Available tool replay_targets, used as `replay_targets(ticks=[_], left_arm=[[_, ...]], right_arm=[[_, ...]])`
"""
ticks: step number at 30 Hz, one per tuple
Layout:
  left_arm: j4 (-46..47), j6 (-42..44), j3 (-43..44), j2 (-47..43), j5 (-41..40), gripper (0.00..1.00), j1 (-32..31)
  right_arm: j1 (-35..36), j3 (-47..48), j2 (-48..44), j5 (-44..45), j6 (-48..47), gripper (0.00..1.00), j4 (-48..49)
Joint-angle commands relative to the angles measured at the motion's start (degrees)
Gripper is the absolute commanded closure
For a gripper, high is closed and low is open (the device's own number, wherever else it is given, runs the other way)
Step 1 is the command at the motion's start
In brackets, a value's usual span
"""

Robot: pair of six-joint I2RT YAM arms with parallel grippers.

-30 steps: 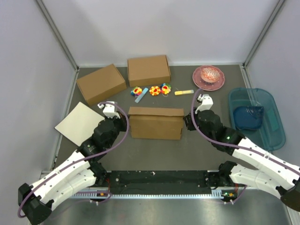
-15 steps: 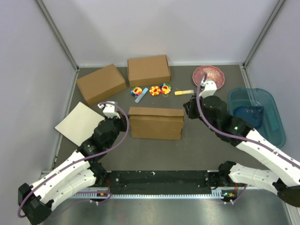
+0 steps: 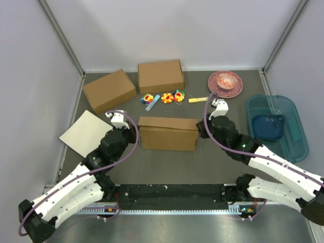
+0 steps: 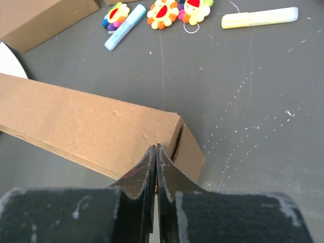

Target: Fold the paper box

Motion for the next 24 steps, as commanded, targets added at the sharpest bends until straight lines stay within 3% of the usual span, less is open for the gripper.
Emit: replay_targets(ticks=[1, 2, 6, 13, 15, 18, 19, 24], left_arm=[[-11.2, 1.3, 2.3, -0.4, -0.1, 0.94, -0.2], [-12.1, 1.7, 3.0, -0.8, -0.4, 0.86, -0.2], [-15.2, 3.2, 7.5, -3.0, -2.1, 0.70, -0.1], [-16.0, 5.5, 13.7, -2.8, -6.3, 0.63, 0.0], [-12.4, 5.8, 14.8, -3.1, -5.9, 0.63, -0.1], [-3.9, 6.7, 14.8, -2.8, -3.0, 0.73, -0.1], [-2.3, 6.9, 15.0, -2.2, -2.5, 0.81, 0.0], [8.0, 7.5, 13.3, 3.5, 4.3, 0.94, 0.0]], right_arm=[[0.2, -4.7, 0.8, -0.1, 1.9, 1.00, -5.0], [0.2, -4.9, 0.8, -0.2, 1.9, 1.00, -4.9], [0.2, -4.8, 0.9, 0.1, 1.8, 1.00, -4.9], [0.2, -4.1, 1.0, 0.5, 0.9, 1.00, -4.9], [0.3, -4.1, 1.0, 0.3, 0.7, 1.00, -5.0], [0.2, -4.2, 0.7, 0.0, 0.7, 1.00, -5.0], [0.3, -4.2, 0.6, -0.1, 0.7, 1.00, -5.0], [0.2, -4.5, 1.0, -1.0, 1.4, 1.00, -5.0]])
